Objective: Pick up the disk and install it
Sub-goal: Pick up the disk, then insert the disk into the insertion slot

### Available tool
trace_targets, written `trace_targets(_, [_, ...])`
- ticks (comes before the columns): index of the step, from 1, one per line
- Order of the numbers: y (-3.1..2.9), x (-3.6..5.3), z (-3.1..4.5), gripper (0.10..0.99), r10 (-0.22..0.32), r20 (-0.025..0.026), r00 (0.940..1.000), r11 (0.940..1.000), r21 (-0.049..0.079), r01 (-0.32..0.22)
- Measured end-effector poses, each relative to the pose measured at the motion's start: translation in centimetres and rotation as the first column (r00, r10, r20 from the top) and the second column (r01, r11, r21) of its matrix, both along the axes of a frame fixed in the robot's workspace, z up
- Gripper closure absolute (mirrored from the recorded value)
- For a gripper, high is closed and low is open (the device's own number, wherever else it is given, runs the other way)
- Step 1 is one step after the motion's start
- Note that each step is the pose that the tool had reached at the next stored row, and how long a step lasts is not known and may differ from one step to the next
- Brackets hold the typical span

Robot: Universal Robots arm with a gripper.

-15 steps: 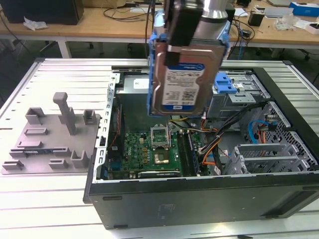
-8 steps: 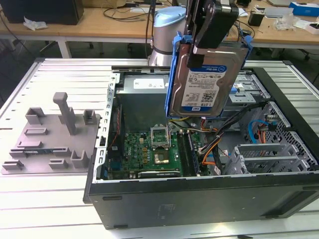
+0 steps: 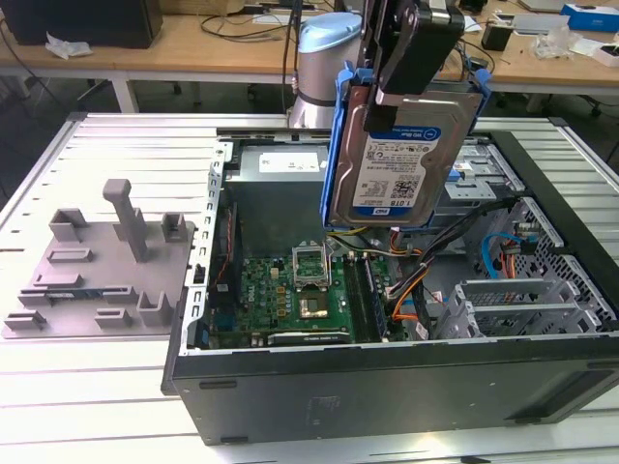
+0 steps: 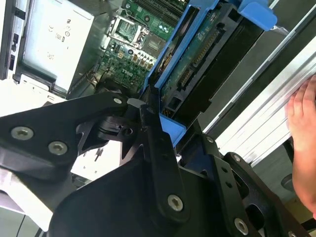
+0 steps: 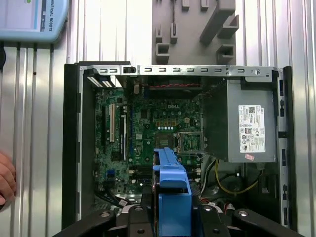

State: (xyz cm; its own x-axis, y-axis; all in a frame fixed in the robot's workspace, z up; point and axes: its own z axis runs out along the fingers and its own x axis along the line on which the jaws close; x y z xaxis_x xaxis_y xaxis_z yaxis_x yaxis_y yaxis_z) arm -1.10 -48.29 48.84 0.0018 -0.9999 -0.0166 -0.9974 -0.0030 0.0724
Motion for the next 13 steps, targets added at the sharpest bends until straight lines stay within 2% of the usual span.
trace_targets(13, [0.0, 0.08, 0.0, 0.718, 0.0, 0.0, 1.0, 1.0, 0.0, 0.0])
